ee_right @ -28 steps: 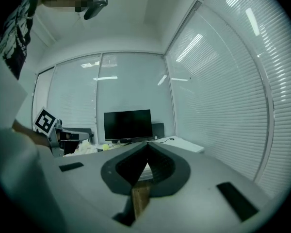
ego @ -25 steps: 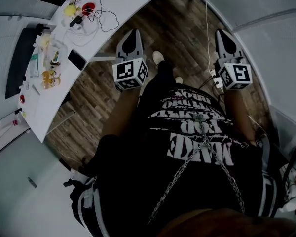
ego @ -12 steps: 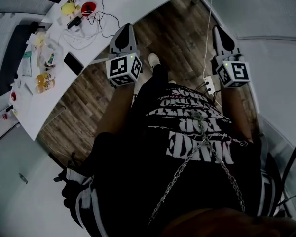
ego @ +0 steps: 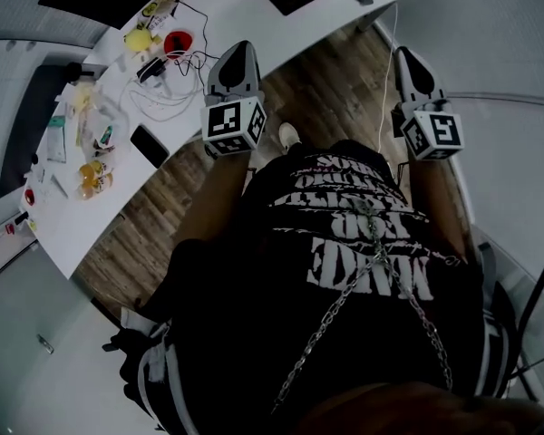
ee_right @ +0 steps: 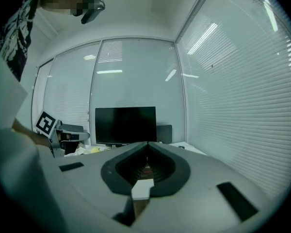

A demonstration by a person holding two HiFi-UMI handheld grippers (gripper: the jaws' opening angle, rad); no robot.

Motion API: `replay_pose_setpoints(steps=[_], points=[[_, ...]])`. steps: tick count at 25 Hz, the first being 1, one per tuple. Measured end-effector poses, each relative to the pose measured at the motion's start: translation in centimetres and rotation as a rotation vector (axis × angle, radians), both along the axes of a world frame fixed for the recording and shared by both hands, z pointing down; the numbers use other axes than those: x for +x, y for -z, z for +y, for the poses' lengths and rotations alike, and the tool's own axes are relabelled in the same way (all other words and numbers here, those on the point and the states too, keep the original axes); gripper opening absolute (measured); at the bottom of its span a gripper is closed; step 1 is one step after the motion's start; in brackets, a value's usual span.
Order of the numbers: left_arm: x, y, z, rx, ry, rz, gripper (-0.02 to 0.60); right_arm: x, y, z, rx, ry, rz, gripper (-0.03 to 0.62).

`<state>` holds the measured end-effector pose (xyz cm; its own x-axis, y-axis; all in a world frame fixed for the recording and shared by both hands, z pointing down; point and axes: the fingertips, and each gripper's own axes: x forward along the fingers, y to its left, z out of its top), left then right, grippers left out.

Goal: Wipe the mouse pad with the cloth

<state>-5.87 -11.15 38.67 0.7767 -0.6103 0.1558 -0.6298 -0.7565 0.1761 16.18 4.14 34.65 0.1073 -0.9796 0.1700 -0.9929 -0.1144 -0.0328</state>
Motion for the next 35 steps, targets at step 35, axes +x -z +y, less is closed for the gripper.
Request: replay_pose_setpoints(steps=[35], points=[[20.4, -17.2, -21.4, -0.303, 0.14, -0.179, 0.005, 21.8, -21.1, -29.6, -0.449, 0.246, 0.003, 0.034]])
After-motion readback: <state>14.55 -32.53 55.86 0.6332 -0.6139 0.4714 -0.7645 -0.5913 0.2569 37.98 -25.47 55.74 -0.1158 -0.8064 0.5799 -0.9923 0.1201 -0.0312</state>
